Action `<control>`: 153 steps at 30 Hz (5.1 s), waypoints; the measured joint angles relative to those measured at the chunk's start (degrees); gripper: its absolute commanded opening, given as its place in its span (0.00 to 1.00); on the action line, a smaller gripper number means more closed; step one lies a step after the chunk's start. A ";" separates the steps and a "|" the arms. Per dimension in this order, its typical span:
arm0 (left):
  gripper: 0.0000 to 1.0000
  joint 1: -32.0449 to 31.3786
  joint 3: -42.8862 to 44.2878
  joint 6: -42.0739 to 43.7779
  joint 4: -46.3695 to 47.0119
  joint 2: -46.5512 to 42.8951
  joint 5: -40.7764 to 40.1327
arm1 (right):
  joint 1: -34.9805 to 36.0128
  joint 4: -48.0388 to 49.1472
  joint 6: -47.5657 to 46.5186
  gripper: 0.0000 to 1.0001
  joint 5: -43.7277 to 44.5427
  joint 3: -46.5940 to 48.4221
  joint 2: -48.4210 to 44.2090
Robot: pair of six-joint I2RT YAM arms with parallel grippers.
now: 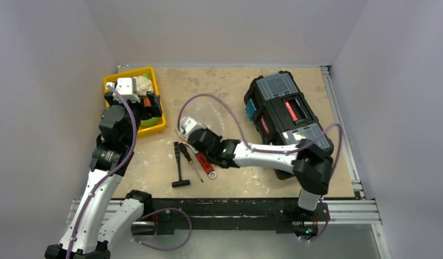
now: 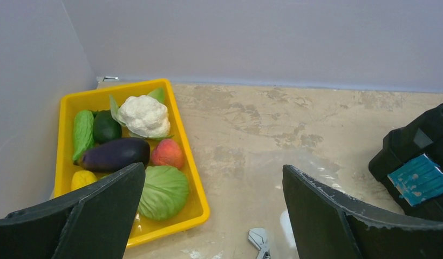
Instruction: Place the food in the zip-top bag and seal the zipper
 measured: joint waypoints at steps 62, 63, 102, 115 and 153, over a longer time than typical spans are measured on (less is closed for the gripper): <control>0.95 -10.21 9.68 -0.48 -9.75 20.00 30.62 | -23.04 -10.29 56.39 0.00 -48.41 4.15 -19.21; 0.96 -10.38 9.73 -0.46 -9.75 20.50 30.86 | -23.02 -9.88 56.83 0.00 -48.98 4.15 -19.21; 0.00 -24.39 14.78 8.68 -14.95 32.26 -2.75 | -19.37 -16.76 55.78 0.00 -25.33 -1.81 -37.05; 0.00 -24.39 17.00 8.98 -18.75 32.48 13.60 | -19.30 -15.98 45.33 0.25 -32.94 -5.97 -34.71; 0.93 -20.22 -0.33 7.06 1.36 -2.29 10.97 | -12.15 -38.82 41.79 0.00 -16.48 8.81 -31.36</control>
